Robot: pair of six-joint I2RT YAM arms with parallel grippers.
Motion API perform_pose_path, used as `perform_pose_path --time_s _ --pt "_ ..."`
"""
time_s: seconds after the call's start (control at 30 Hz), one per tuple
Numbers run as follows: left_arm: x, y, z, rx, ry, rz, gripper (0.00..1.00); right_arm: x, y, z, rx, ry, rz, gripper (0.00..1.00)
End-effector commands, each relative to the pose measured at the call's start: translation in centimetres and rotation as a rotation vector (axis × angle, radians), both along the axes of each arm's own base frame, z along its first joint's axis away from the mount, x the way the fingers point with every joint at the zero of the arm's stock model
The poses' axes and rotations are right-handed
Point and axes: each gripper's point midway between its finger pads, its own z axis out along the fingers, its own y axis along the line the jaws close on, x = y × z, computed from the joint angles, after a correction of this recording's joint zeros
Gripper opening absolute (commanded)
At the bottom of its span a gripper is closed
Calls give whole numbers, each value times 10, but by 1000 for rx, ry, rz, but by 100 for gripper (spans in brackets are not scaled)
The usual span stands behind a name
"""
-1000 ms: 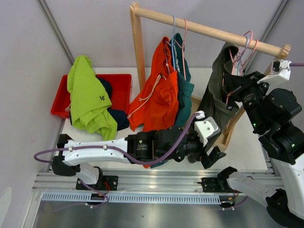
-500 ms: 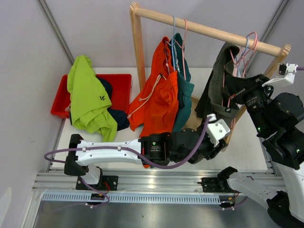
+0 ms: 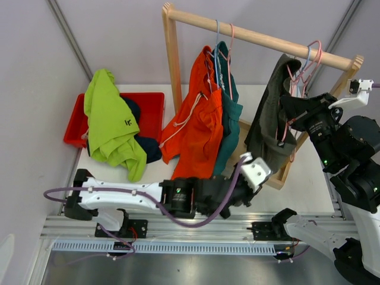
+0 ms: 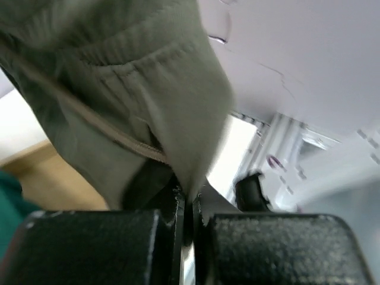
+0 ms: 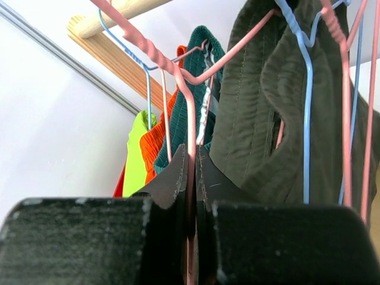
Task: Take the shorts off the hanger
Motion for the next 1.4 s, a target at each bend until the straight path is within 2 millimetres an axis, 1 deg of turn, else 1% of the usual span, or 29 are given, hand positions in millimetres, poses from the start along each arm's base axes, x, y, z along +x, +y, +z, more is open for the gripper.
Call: perform_pose_path --time_s 0.0,0.03,0.07,0.1,0.2,0.3,0.43,0.47,0.5,0.53,0.57,0.6,0.63,0.73,0.77,0.8,0.83,0.87,0.9,0.97,1.0,1.1,1.13,1.17,1.2,1.23,1.3,1.33,1.37 --pt "-40 30 24 -99 43 -7 0 -14 -13 46 69 -126 -20 0" --pt "-52 33 0 -54 49 -19 0 -14 -14 47 64 -127 -27 0" --pt "-78 36 -4 -59 75 -62 0 -13 -15 47 59 -125 -34 0" --pt "-86 42 -4 -73 94 -69 0 -15 -17 49 56 -128 -38 0" --pt "-111 47 -45 -17 151 -82 0 -18 -22 52 45 -130 -52 0" --pt "-113 46 -79 31 182 -58 0 -24 -27 56 50 -135 -57 0" --pt "-98 40 -81 36 145 -10 0 -35 -33 51 61 -108 -51 0" --pt "-81 39 -80 45 132 27 0 -39 -33 49 74 -98 -39 0" --pt "-71 35 -67 26 133 49 0 -45 -34 43 75 -78 -30 0" --pt "-59 34 -70 49 116 76 0 -49 -32 40 80 -64 -5 0" --pt "-34 32 -52 20 115 124 0 -52 -30 36 101 -43 12 0" --pt "-20 32 -48 23 105 148 0 -58 -31 27 100 -14 25 0" --pt "7 34 -35 12 85 201 0 -62 -29 21 98 5 45 0" --pt "50 38 4 -40 66 258 0 -74 -33 8 96 48 57 0" --pt "78 41 5 -30 66 304 0 -77 -35 6 87 60 55 0" --pt "90 45 34 -68 77 315 0 -79 -36 7 83 62 54 0" --pt "117 51 34 -55 85 364 0 -79 -37 7 77 66 52 0" --pt "130 45 21 -11 94 383 0 -80 -38 7 67 73 53 0" --pt "136 48 36 -18 102 387 0 -85 -39 17 78 52 59 0" --pt "151 48 22 32 103 413 0 -82 -37 22 66 55 59 0" --pt "152 49 17 46 106 419 0 -85 -40 33 75 30 59 0" --pt "145 53 0 52 158 404 0 -74 -34 41 55 27 59 0" --pt "139 55 -29 103 181 392 0 -68 -29 47 56 10 63 0" --pt "132 54 -30 69 212 378 0 -64 -26 51 54 2 64 0" --pt "123 64 -15 18 222 361 0 -58 -23 52 36 -2 64 0" --pt "105 66 -45 73 226 337 0 -45 -16 55 25 -4 60 0" --pt "84 76 -24 12 210 310 0 -32 -9 55 2 -2 56 0" --pt "66 80 -30 33 194 309 0 -26 -6 58 -8 -13 53 0" --pt "57 87 -34 58 186 315 0 -14 1 55 -22 -2 54 0"
